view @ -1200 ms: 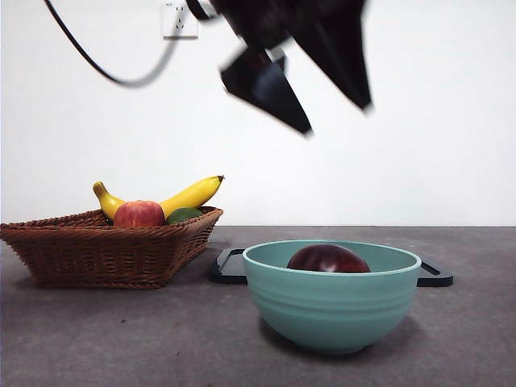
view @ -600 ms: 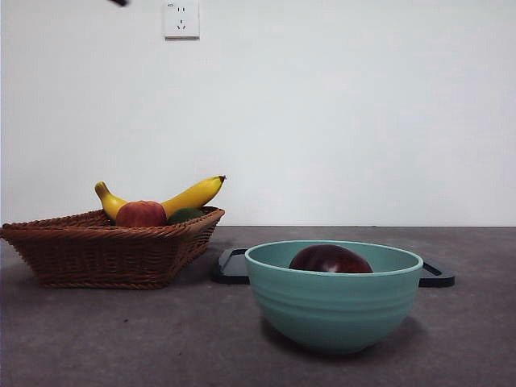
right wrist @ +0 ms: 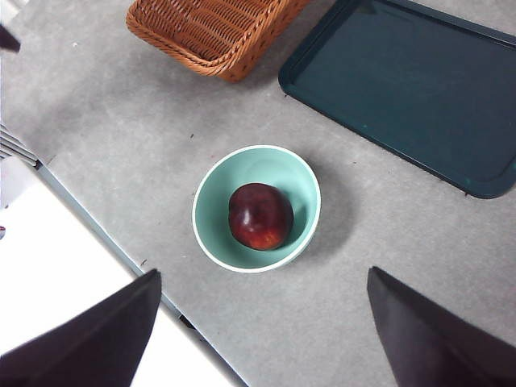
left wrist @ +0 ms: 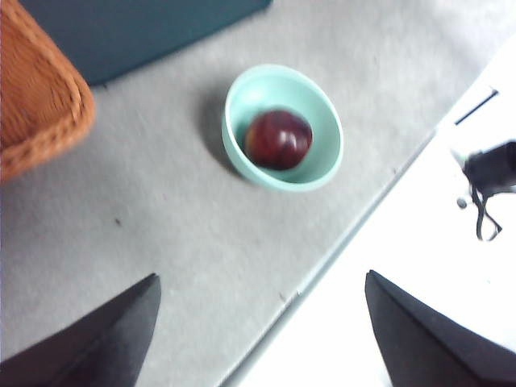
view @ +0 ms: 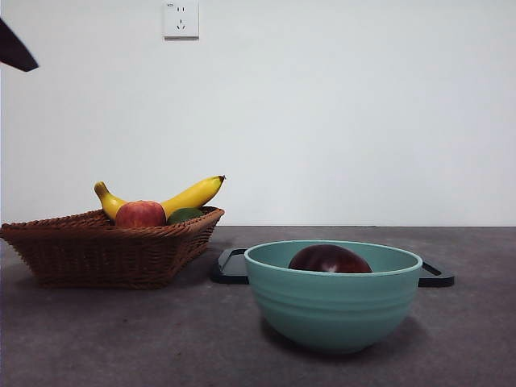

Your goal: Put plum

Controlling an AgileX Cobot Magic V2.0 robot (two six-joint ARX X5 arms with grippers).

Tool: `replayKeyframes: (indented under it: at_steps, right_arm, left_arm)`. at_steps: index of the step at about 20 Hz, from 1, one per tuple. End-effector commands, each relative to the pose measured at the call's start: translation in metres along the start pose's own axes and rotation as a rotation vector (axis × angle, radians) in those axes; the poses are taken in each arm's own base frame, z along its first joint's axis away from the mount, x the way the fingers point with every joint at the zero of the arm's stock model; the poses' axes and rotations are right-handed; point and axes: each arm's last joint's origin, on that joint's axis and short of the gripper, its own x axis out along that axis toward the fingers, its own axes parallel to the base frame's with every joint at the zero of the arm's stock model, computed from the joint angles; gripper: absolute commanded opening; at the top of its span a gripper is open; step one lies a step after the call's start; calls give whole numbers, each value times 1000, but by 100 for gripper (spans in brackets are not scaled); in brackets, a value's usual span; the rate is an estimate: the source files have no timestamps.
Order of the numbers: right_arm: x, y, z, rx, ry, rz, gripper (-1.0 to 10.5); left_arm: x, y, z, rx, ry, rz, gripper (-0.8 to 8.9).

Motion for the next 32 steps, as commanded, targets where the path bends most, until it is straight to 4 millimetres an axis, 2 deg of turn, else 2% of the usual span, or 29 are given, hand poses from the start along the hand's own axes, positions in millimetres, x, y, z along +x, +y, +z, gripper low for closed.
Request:
replayKeyframes:
  at_steps: [1,8,12,14,18,23,25,27,32]
  right_arm:
    - [-2,1,5,-9,-14,-2,410]
    - [-1,1,4,37,0,0,409]
    - [13,-4,7,94,81,-3,409]
    - [27,-8,11,95,132,-37,409]
    - [68,-17,16,101,201,-54,409]
    - [124,-27,4,109,222,-91,409]
    - [140,-30,-1,111,226,-91,407]
    - [154,-31,-5,104,238,-108,338]
    - [187,-33,-8,91,263,-106,285]
  left_arm:
    - [-1,-2,2,36,-2,-22,404]
    - [-1,-2,2,38,-4,-22,404]
    - [-1,-2,2,38,-4,-22,404]
    - [-1,-2,2,38,-4,-22,404]
    - [-1,-2,2,39,-6,-22,404]
    - [-1,-2,2,40,-8,-21,404]
    - [-1,-2,2,41,-8,-21,404]
    - [-1,-2,3,42,-10,-21,404]
    - [-1,-2,3,43,-12,-21,404]
